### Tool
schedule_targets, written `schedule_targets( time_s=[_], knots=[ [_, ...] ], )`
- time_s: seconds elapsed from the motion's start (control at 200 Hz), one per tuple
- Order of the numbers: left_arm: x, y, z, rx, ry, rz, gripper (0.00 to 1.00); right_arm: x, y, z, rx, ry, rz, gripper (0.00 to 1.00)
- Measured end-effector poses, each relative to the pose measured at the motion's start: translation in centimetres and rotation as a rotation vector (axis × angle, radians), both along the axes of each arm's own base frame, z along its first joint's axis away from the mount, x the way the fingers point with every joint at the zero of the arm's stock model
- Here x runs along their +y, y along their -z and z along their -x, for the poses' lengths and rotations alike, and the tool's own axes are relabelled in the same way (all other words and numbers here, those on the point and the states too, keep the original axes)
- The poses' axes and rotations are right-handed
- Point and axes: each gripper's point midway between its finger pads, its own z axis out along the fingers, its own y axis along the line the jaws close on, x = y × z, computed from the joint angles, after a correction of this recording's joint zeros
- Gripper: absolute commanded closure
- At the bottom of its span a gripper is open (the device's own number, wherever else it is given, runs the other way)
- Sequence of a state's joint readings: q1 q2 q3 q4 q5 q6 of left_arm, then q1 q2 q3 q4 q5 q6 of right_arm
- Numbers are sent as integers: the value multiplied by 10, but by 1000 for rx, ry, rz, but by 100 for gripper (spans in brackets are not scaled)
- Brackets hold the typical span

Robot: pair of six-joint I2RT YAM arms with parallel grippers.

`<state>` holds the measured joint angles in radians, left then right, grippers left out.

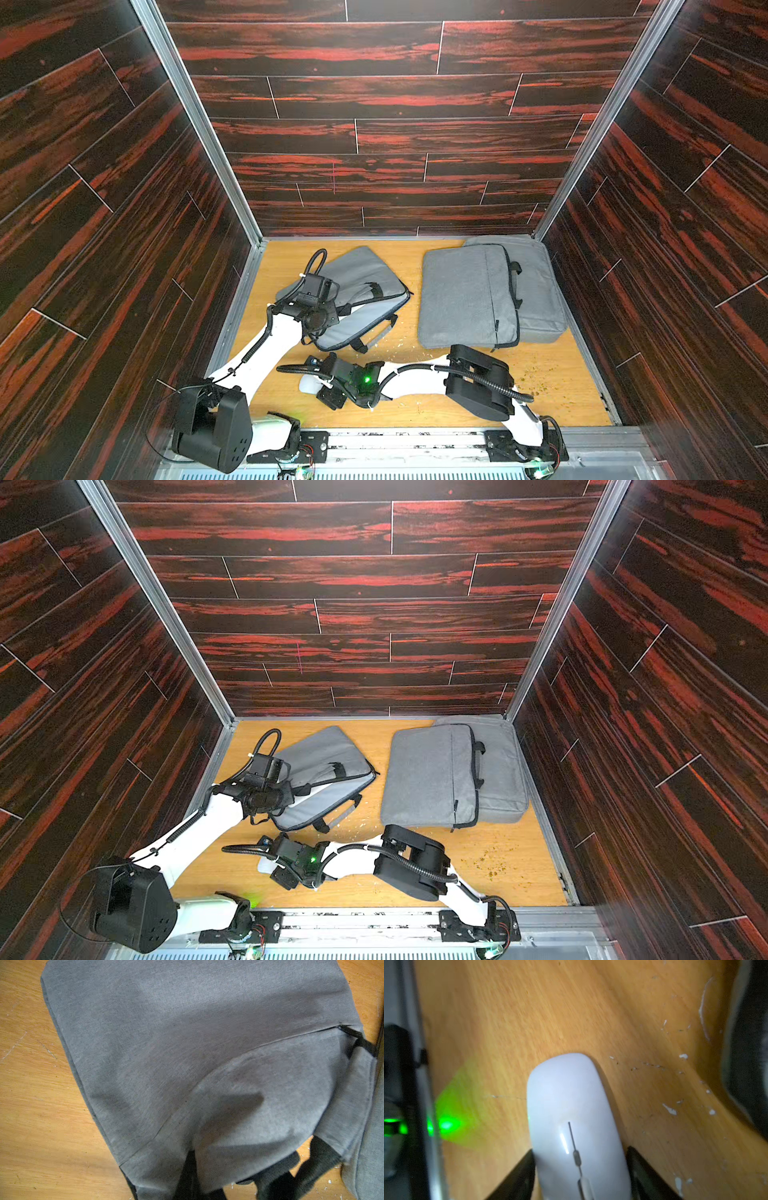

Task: Put the mouse into the laptop bag
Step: Pick up the mouse from the center of the board.

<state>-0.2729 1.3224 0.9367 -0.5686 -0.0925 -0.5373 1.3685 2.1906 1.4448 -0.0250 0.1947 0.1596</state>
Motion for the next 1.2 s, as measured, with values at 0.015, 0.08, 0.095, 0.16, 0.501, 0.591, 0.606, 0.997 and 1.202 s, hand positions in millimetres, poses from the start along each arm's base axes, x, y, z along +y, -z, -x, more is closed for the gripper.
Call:
schedule_targets(
  time_s=[0.015,0.08,0.095,0.16,0.501,0.591,0.606,0.997,1.202],
  knots=[
    [0,0,0,0,0,0,100,0,0,0,0,0,2,36],
    [0,0,0,1,-1,2,100,-1,1,0,1,1,8,36],
    [0,0,0,1,-1,2,100,-1,1,0,1,1,8,34],
    [-1,0,0,1,0,4,100,-2,1,-1,-2,5,12,30],
    [-1,0,0,2,0,7,100,-1,2,-5,-16,23,25,39],
    [-1,0,0,2,-1,8,100,-1,2,-6,-18,25,23,40],
    [-1,0,0,2,-1,9,100,-1,2,-6,-18,26,23,40],
    [-3,0,1,6,5,25,100,-62,1,-9,45,150,41,42],
    [-9,0,1,11,16,58,100,-114,-9,-47,94,311,31,44]
  ],
)
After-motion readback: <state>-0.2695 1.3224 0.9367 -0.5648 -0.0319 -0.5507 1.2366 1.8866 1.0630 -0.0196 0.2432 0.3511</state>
